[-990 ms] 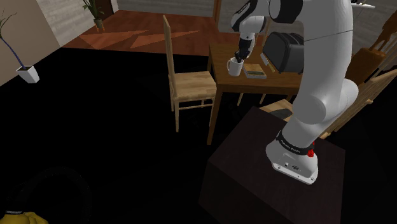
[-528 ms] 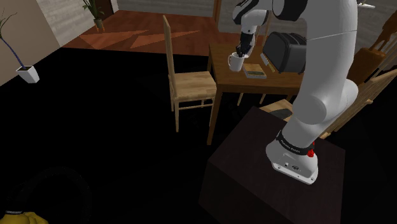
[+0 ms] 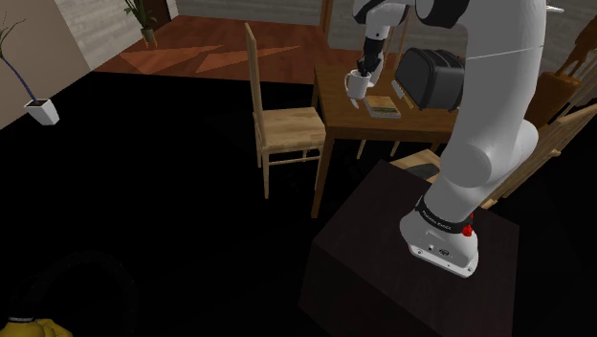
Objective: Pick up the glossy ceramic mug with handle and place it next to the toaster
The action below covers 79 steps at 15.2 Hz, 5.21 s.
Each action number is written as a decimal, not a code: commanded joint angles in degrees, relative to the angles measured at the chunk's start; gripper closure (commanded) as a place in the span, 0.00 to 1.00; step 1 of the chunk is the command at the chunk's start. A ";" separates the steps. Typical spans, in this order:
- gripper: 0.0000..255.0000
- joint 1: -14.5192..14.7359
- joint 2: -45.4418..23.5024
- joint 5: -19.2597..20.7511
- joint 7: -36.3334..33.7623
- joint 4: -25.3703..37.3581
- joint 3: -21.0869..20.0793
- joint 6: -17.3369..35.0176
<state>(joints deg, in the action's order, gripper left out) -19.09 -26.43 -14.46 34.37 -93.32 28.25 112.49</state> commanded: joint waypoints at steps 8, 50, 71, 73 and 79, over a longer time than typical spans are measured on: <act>1.00 0.11 2.18 1.33 -0.96 4.04 0.67 -5.93; 1.00 -12.89 5.90 3.07 14.03 19.37 6.61 -25.38; 1.00 -24.81 0.95 0.25 29.19 18.09 9.65 -20.57; 1.00 -24.45 1.11 0.31 29.25 16.27 9.63 -18.94; 1.00 -23.65 1.17 0.22 29.49 11.45 9.47 -14.29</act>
<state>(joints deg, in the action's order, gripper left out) -42.94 -25.34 -14.26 63.88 -81.00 37.74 97.39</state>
